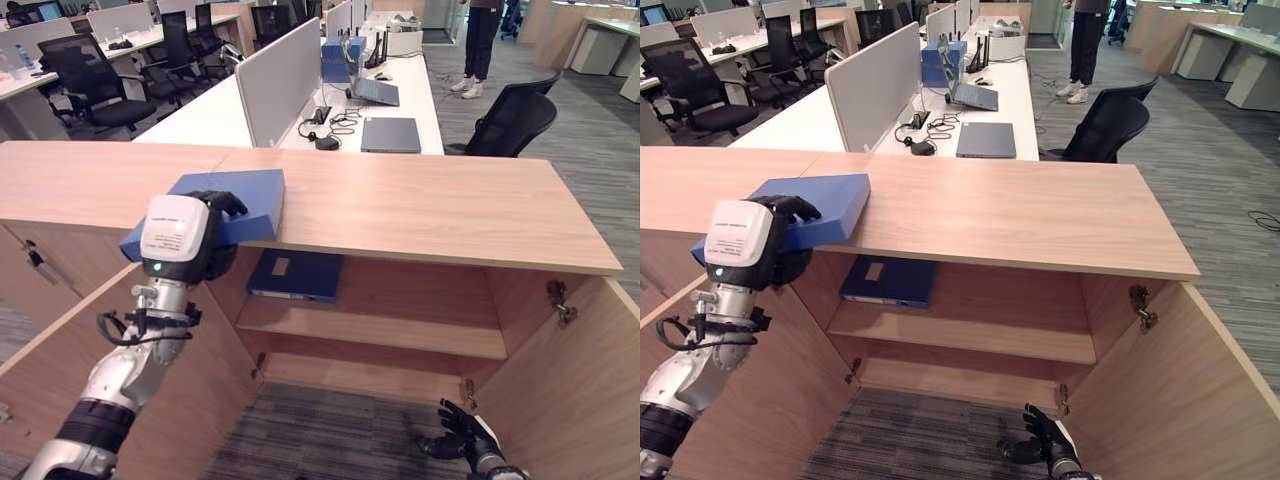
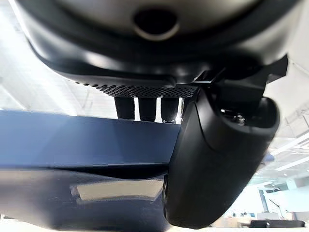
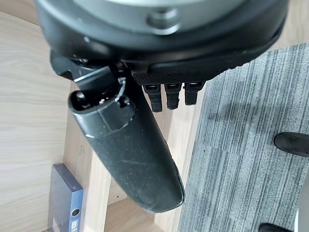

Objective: Put the empty folder in the office cabinet

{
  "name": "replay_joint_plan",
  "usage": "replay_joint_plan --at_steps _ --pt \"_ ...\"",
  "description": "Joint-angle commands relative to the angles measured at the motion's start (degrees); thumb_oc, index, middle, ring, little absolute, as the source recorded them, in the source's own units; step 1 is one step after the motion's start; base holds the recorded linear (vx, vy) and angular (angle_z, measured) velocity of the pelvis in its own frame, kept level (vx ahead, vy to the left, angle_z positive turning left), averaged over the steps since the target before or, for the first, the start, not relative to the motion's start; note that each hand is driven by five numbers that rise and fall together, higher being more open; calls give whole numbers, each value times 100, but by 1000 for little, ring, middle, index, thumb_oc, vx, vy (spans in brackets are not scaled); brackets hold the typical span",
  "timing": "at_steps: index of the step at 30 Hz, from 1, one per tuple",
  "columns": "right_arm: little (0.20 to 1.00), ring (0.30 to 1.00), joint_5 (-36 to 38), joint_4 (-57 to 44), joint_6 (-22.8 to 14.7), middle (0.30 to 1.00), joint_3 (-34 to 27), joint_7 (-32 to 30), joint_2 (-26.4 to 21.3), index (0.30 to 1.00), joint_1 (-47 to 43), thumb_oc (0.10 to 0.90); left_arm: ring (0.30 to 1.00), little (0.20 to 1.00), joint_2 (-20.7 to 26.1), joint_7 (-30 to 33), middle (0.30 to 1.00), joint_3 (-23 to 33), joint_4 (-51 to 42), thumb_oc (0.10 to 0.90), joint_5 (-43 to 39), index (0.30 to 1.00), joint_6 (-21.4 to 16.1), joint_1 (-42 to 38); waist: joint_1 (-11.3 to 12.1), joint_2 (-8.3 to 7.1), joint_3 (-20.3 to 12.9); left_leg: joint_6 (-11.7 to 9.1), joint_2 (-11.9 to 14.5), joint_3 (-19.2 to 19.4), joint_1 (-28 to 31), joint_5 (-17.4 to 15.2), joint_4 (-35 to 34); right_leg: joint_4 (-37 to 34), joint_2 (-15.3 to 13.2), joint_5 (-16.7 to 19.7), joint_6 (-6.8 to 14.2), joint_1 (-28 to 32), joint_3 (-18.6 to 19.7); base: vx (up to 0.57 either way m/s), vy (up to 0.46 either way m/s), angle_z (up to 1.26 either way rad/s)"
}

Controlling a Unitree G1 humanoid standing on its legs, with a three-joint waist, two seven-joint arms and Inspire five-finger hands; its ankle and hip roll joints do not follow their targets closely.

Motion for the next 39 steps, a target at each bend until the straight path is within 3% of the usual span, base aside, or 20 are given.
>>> replay_joint_plan --at_steps 1,3,4,6,8,9,11,12,13,15,16,17,25,26,28,31,32,35,39 --pt "900 900 214 -337 -368 900 -141 12 -168 900 -490 800 300 300 30 15 300 361 -254 400 -373 300 -148 -761 -49 -96 -75 -493 399 333 119 -117 -7 15 -370 -701 572 347 203 0 0 0" --pt "900 900 328 -316 -349 900 -192 21 -117 900 -509 800 300 300 -139 -93 300 519 -632 400 -763 300 -362 -700 -29 -98 -73 -488 393 323 115 -110 -7 13 -370 -702 566 352 194 0 0 0" --pt "900 900 392 -297 -326 900 -223 19 -60 900 -528 800 300 300 -368 -229 300 688 -1095 400 -1326 300 -656 -659 -1 -105 -76 -485 391 306 103 -103 -7 12 -376 -701 556 350 176 0 0 0" --pt "900 900 405 -295 -317 900 -227 20 -53 900 -534 800 300 300 -484 -379 300 788 -1371 400 -1691 300 -805 -604 7 -100 -74 -483 388 300 94 -96 -7 14 -376 -698 553 349 168 0 0 0" --pt "900 900 413 -260 -271 900 -246 8 1 900 -555 800 300 300 -883 -639 300 946 -2096 400 -3161 300 -1351 -539 46 -104 -70 -474 375 281 77 -85 -7 10 -368 -696 536 351 149 -17 -11 4" --pt "900 900 412 -261 -269 900 -243 8 -5 900 -555 800 300 300 -884 -672 300 972 -2122 400 -3192 300 -1344 -518 43 -99 -70 -474 376 283 80 -86 -7 10 -368 -697 536 352 151 0 0 0" --pt "900 900 411 -319 -239 900 -239 29 13 900 -548 800 300 300 -1115 -1083 300 1100 -2587 400 -4290 300 -1707 -513 58 -91 -72 -470 373 278 71 -81 -7 8 -369 -697 528 356 138 0 0 0" --pt "900 900 383 -347 -211 900 -227 30 32 900 -555 800 300 300 -1312 -1463 300 1158 -2866 400 -5343 300 -1934 -559 73 -84 -78 -460 365 254 52 -74 -7 8 -365 -695 518 348 140 0 0 0" --pt "900 900 383 -348 -210 900 -225 30 31 900 -555 800 300 300 -1312 -1468 300 1162 -2869 400 -5347 300 -1933 -555 71 -84 -74 -460 365 255 58 -76 -7 8 -365 -697 518 354 141 0 0 0" --pt "900 900 446 -337 -185 900 -198 42 79 900 -592 800 300 300 -1537 -1859 300 1147 -3122 400 -6398 300 -2082 -621 82 -82 -66 -455 367 240 50 -72 -7 4 -364 -696 512 361 135 0 0 0" --pt "900 900 529 -377 -168 900 -180 83 115 900 -616 800 300 300 -1694 -2294 300 1096 -3312 400 -7427 300 -2111 -619 91 -62 -58 -442 361 225 17 -35 -7 1 -358 -658 511 334 131 -31 -18 1" --pt "900 900 603 -457 -153 900 -125 129 143 900 -673 800 300 300 -1777 -2675 300 946 -3486 400 -8170 300 -2065 -603 102 -49 -42 -431 362 209 7 -34 -7 2 -358 -656 509 334 120 0 0 0" --pt "900 900 1270 -954 -100 900 64 504 196 900 -722 800 300 300 -1768 -3512 300 780 -3804 400 -9818 300 -1845 -310 138 -22 2 -411 353 179 41 -62 -7 18 -360 -696 506 392 99 0 0 9" --pt "900 900 2063 -1281 -76 900 122 826 274 900 -734 800 300 300 -1716 -3668 300 813 -3793 400 -10170 300 -1768 -126 160 -18 10 -411 349 180 40 -55 -7 22 -356 -697 506 398 103 0 0 0" --pt "900 900 2519 -1459 -15 900 159 1028 324 900 -727 800 300 300 -1684 -3756 300 836 -3788 400 -10341 300 -1736 -56 166 -17 14 -412 347 181 48 -56 -7 25 -357 -696 505 400 108 0 0 0" --pt "900 900 4316 -2735 290 900 606 1857 397 900 -633 800 300 300 -1568 -3970 300 882 -3639 400 -11255 300 -1603 307 215 -26 16 -430 357 192 52 -43 -7 33 -352 -691 514 386 116 0 0 0" --pt "900 900 4322 -2745 293 900 613 1854 391 900 -624 800 300 300 -1567 -3980 300 887 -3635 400 -11265 300 -1604 315 212 -26 13 -430 357 193 56 -45 -7 34 -353 -693 514 389 117 0 0 0" --pt "900 900 5459 -4364 224 900 865 2346 201 900 -680 800 300 300 -1563 -4227 300 957 -3553 400 -11876 300 -1359 952 216 -8 18 -434 370 200 66 -27 -7 49 -370 -697 524 385 130 0 0 0" --pt "900 900 5838 -5272 -32 900 885 2535 18 900 -906 800 300 300 -1445 -4498 300 1094 -3370 400 -12185 300 -1097 1463 206 25 -7 -421 375 228 81 -31 -7 62 -382 -696 531 361 154 0 0 0"
